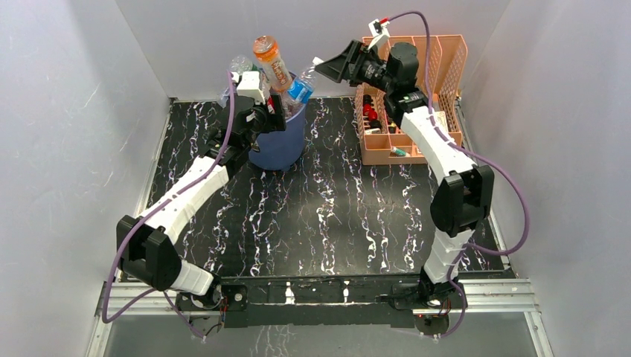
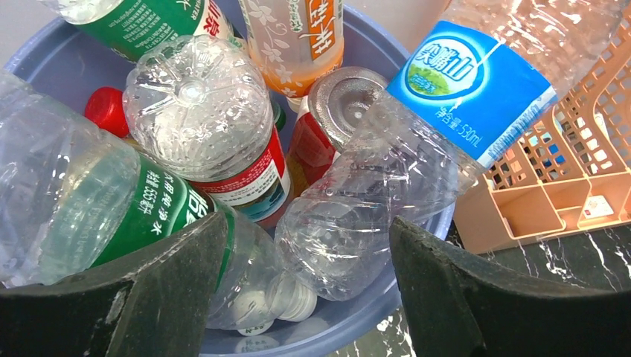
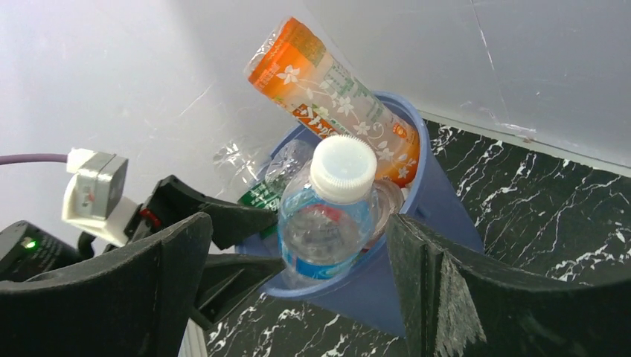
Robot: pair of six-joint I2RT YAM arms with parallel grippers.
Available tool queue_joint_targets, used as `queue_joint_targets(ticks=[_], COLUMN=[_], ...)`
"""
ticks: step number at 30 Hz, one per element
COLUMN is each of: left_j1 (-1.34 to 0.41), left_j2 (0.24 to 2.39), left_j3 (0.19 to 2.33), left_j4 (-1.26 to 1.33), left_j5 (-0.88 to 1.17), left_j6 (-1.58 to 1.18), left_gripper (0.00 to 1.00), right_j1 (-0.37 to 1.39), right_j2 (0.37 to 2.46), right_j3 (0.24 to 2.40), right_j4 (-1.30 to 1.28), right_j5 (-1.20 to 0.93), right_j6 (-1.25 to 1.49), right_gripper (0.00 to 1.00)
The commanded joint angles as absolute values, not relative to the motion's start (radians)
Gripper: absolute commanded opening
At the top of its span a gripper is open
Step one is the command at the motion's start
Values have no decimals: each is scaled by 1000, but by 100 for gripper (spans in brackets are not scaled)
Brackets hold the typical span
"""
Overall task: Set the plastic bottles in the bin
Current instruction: Place the plastic bottle in the trash bin, then reset both arms
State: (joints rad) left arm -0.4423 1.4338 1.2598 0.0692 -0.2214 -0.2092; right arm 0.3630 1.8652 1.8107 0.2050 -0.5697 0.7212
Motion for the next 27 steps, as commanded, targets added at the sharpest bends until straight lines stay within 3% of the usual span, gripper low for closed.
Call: queue_joint_targets(ticks=[1,27], left_j1=[-440,-440], left_j2=[1382,1223], left_j3=[1274,1333], left_j4=[9,-100], left_j5=[-255,-268], left_j6=[-201,-188], left_gripper=[81,98], right_j1=[351,297], right_j2=[1756,1504], right_j3=[1744,1422], right_j4=[222,137], right_j5=[-593,-570], right_j6=[740,668], right_gripper=[98,98])
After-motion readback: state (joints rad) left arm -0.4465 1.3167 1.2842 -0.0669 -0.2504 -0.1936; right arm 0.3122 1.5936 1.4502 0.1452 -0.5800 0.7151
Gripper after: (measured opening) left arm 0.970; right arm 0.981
